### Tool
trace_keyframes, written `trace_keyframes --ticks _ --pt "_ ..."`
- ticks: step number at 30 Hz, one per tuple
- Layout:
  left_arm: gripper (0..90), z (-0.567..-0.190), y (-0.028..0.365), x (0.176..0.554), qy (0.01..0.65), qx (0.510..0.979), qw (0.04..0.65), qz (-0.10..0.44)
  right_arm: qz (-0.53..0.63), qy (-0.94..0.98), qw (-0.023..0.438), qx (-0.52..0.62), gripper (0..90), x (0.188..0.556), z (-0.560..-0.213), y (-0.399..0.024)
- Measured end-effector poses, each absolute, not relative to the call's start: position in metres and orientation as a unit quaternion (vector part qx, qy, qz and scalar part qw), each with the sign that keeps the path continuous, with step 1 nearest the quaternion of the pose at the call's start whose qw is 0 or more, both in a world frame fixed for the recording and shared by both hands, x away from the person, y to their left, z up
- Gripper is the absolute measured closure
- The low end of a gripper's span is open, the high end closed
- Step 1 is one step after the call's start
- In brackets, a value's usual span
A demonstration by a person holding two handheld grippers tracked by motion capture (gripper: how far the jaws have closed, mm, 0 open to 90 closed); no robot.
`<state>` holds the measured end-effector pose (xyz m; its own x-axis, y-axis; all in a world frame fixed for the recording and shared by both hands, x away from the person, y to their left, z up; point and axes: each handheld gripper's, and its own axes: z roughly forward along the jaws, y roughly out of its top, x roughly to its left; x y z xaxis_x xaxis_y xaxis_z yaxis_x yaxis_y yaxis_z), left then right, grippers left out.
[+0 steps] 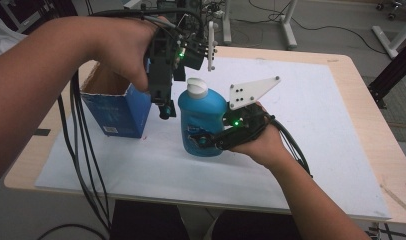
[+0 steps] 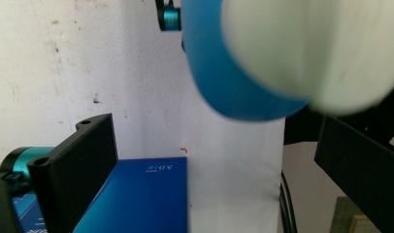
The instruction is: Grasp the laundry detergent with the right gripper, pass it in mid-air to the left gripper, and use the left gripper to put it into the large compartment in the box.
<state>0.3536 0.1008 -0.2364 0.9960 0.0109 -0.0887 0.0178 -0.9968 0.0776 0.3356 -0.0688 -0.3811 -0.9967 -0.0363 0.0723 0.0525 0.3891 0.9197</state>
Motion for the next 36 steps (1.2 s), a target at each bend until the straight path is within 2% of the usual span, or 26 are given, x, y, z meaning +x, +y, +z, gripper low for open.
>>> trace_keyframes --ticks 15,36 --pt "1.7 -0.24 0.087 0.351 0.016 0.998 0.032 -0.046 -0.555 -0.83 0.057 0.001 46.4 0.344 -0.382 -0.044" --pt "4.0 -0.243 0.079 0.348 0.017 0.999 0.025 -0.026 -0.559 -0.827 0.062 0.0 46.4 0.346 -0.379 -0.04"
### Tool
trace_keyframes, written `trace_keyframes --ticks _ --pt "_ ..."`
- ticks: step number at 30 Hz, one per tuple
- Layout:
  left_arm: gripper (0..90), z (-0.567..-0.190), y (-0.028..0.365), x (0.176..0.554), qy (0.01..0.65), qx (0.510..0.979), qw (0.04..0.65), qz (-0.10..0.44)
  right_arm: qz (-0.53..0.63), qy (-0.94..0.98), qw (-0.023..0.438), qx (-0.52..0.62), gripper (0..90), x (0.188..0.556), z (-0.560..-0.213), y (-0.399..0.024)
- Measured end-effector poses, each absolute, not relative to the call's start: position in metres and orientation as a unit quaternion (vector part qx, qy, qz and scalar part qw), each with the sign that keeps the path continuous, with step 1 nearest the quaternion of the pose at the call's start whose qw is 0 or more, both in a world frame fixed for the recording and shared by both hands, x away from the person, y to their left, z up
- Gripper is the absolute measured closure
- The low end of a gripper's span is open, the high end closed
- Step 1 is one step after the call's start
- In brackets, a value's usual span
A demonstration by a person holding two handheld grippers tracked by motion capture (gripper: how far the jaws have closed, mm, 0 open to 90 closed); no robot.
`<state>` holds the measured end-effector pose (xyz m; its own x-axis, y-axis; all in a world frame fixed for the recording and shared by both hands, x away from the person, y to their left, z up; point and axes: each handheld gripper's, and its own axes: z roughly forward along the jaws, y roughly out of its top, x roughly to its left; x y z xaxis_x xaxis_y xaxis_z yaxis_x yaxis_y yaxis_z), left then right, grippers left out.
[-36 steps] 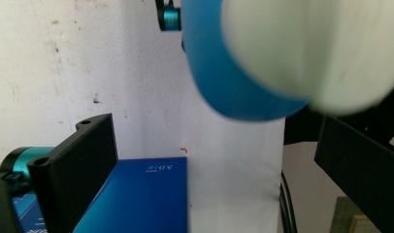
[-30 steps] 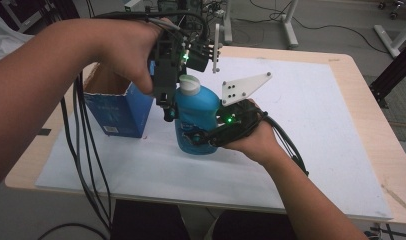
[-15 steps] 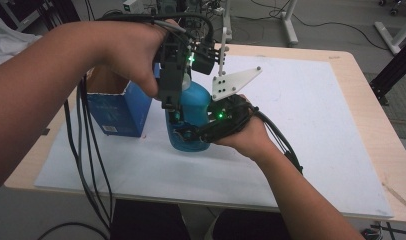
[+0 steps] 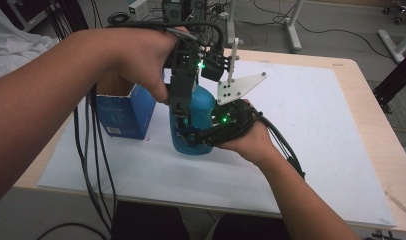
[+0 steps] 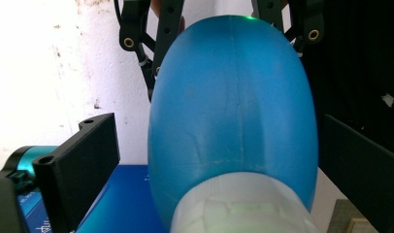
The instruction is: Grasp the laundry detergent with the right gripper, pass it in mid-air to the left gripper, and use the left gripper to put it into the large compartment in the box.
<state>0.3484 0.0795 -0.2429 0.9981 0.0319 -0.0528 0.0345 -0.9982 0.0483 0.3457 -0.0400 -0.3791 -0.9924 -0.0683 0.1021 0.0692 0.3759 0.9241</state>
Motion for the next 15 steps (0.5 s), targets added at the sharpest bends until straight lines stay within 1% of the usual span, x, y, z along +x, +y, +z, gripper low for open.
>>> trace_keyframes --ticks 1,15 --pt "7.9 -0.2429 0.0795 0.3484 0.017 0.999 0.025 -0.026 -0.559 -0.827 0.062 0.0 46.4 0.3457 -0.3791 -0.04" --pt "13.6 -0.2452 0.0765 0.3487 0.013 1.0 0.022 -0.018 -0.559 -0.827 0.061 0.0 46.4 0.3467 -0.38 -0.0399"
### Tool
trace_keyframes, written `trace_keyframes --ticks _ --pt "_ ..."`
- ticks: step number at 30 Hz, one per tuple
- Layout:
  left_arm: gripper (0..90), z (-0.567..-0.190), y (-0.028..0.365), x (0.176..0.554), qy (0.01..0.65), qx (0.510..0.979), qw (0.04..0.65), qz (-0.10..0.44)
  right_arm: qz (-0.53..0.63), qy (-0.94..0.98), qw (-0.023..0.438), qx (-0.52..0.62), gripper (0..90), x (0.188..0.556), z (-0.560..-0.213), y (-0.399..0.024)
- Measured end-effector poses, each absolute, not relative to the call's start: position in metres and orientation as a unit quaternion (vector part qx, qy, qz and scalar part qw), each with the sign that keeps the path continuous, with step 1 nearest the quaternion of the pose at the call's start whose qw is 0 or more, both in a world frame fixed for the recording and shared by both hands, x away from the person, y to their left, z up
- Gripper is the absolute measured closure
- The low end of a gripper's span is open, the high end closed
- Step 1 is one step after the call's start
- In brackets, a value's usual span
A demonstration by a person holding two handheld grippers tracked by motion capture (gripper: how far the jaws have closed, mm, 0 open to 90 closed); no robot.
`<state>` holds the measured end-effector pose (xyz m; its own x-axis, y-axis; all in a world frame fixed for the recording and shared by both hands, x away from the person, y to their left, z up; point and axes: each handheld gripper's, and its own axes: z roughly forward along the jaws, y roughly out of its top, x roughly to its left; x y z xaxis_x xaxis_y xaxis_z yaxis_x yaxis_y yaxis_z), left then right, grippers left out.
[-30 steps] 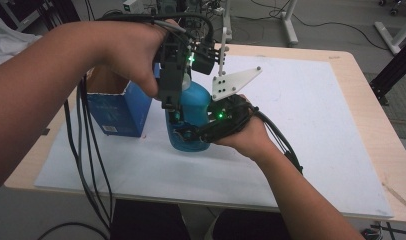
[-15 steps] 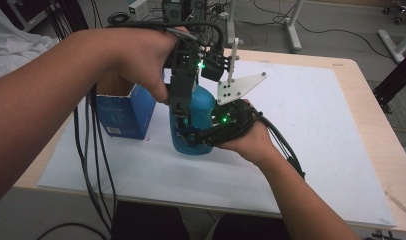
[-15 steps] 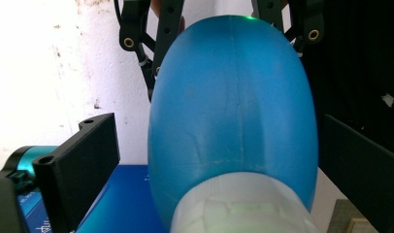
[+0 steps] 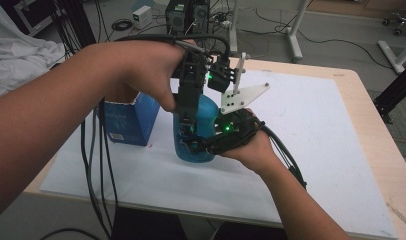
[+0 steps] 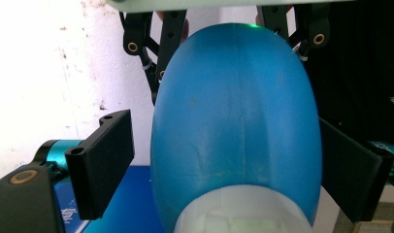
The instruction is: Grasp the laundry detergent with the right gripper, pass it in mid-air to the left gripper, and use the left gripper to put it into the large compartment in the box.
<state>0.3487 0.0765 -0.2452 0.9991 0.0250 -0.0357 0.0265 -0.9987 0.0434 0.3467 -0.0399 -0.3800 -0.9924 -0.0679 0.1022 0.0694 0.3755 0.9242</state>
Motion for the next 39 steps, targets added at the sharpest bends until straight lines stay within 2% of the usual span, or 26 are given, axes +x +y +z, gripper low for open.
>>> trace_keyframes --ticks 24,30,35,37,39 --pt "26.4 -0.2467 0.0729 0.3462 0.005 1.0 0.016 -0.009 -0.56 -0.827 0.058 0.001 46.4 0.3458 -0.3802 -0.0404" --pt "26.6 -0.2473 0.0721 0.3459 0.006 1.0 0.015 -0.007 -0.56 -0.826 0.059 0.002 46.4 0.3452 -0.3802 -0.0408" --pt "32.6 -0.2473 0.0711 0.3452 0.007 1.0 0.016 -0.009 -0.561 -0.826 0.06 0.001 46.5 0.3453 -0.3812 -0.041" --pt "37.8 -0.2467 0.071 0.3453 0.002 1.0 0.017 -0.013 -0.562 -0.825 0.059 -0.001 46.5 0.3459 -0.3814 -0.0412" --pt "37.9 -0.2461 0.071 0.3446 0.005 1.0 0.021 -0.012 -0.564 -0.824 0.055 0.001 46.5 0.3466 -0.3813 -0.0415"
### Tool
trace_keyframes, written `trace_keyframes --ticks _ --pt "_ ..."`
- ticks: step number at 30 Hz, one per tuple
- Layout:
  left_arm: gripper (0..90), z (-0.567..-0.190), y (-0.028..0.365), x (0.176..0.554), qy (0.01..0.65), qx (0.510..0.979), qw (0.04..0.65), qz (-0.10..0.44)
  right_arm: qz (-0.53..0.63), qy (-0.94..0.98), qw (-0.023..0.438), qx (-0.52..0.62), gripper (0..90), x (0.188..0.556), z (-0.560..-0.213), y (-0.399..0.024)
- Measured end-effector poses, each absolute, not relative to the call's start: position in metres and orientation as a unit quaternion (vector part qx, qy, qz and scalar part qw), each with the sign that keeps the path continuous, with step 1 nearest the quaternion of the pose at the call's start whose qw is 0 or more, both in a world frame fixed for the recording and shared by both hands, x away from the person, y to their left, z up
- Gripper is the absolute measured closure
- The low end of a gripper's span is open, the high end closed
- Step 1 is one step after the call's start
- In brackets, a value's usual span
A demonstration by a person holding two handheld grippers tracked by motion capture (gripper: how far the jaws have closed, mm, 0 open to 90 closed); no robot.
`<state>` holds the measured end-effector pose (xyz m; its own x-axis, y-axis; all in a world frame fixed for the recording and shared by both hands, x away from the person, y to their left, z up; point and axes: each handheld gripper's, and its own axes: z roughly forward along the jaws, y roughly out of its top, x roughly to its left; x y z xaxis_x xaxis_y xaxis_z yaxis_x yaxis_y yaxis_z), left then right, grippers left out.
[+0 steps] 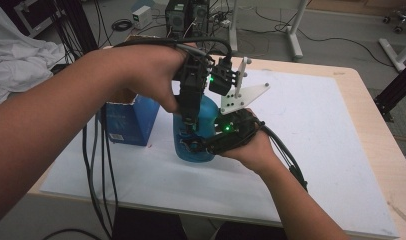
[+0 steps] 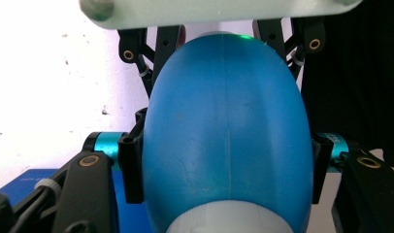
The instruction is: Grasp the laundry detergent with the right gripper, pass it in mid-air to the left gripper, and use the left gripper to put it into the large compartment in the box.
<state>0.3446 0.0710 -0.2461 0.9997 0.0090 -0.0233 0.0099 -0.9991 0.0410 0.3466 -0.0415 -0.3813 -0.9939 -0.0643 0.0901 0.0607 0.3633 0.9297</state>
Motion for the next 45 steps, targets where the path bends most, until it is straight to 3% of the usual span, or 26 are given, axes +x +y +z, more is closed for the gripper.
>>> trace_keyframes --ticks 14,22,26,28,34,36,45 --pt "38.6 -0.242 0.068 0.342 0.002 1.0 0.029 -0.01 -0.571 -0.819 0.057 0.003 44.2 0.345 -0.38 -0.047" --pt "38.6 -0.24 0.067 0.344 0.005 1.0 0.021 -0.009 -0.554 -0.83 0.061 -0.012 24.2 0.343 -0.377 -0.061" --pt "38.6 -0.237 0.068 0.345 0.006 1.0 0.019 -0.01 -0.544 -0.837 0.054 -0.022 21.8 0.342 -0.378 -0.074" --pt "38.6 -0.234 0.07 0.345 0.009 1.0 0.019 -0.01 -0.537 -0.842 0.045 -0.029 13.4 0.342 -0.376 -0.082" --pt "38.6 -0.227 0.072 0.348 0.02 1.0 0.014 -0.013 -0.518 -0.854 0.024 -0.04 11.2 0.345 -0.365 -0.107" --pt "38.6 -0.224 0.072 0.349 0.024 1.0 0.014 -0.013 -0.504 -0.862 0.013 -0.047 1.2 0.346 -0.362 -0.113" --pt "38.5 -0.209 0.077 0.356 0.053 0.998 0.007 -0.013 -0.429 -0.902 -0.015 -0.042 0.6 0.348 -0.343 -0.137"
